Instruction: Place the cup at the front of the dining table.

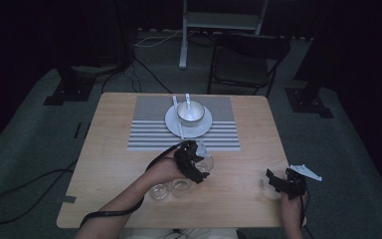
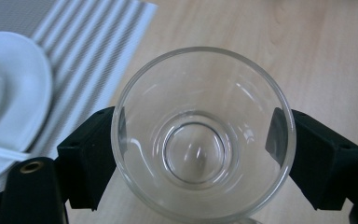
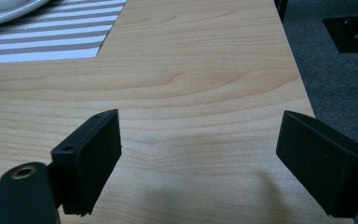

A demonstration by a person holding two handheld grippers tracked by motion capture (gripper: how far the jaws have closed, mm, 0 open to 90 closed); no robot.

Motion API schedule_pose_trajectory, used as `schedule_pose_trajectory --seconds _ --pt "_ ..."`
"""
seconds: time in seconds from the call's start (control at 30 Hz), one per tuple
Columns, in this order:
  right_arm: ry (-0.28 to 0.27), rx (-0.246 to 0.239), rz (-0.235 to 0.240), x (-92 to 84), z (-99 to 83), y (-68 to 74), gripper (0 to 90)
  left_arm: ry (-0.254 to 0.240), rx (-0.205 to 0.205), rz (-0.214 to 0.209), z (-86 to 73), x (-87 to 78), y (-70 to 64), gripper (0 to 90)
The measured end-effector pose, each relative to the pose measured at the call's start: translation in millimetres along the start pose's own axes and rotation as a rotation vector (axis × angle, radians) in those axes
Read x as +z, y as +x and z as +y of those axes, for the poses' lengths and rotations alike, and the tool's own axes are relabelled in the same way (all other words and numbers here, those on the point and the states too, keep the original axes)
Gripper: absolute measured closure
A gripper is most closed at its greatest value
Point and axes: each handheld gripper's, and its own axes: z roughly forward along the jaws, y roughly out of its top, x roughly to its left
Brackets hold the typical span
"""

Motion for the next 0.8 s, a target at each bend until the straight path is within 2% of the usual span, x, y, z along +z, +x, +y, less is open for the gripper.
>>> schedule_pose_trajectory --seconds 0.07,0.13,0.17,0.23,0.27,0.43,0.6,0.8 --pt "-0.001 0.001 0.001 0.0 0.0 -0.1 13.4 -0.012 -0.024 0.048 -0.5 -3.5 4.3 18.4" --pt "-0.002 0.002 0.001 -0.1 0.0 -0.3 13.4 -0.025 -0.054 0.079 -2.1 -8.5 10.6 18.5" --pt "-0.002 0.002 0.001 -0.1 0.0 -0.3 13.4 -0.025 -0.054 0.079 -2.1 -8.5 10.6 18.5" --pt "-0.001 0.0 0.0 0.0 0.0 -0.2 13.4 -0.038 -0.086 0.093 -6.1 -16.1 18.9 18.4" --pt "-0.001 -0.001 -0.001 0.0 0.0 -0.1 13.4 -0.029 -0.092 0.089 -7.5 -18.2 22.0 18.4" --pt "0.001 -0.002 -0.003 0.2 0.0 -0.1 13.4 -0.023 -0.123 0.123 -18.4 -26.9 34.5 18.5" --pt "0.004 -0.003 -0.005 0.5 0.1 0.2 13.5 -0.017 -0.173 0.152 -32.8 -37.2 49.1 18.4" --pt "0.004 -0.004 -0.008 0.5 0.1 0.4 13.4 -0.01 -0.215 0.229 -50.2 -48.8 63.6 18.5"
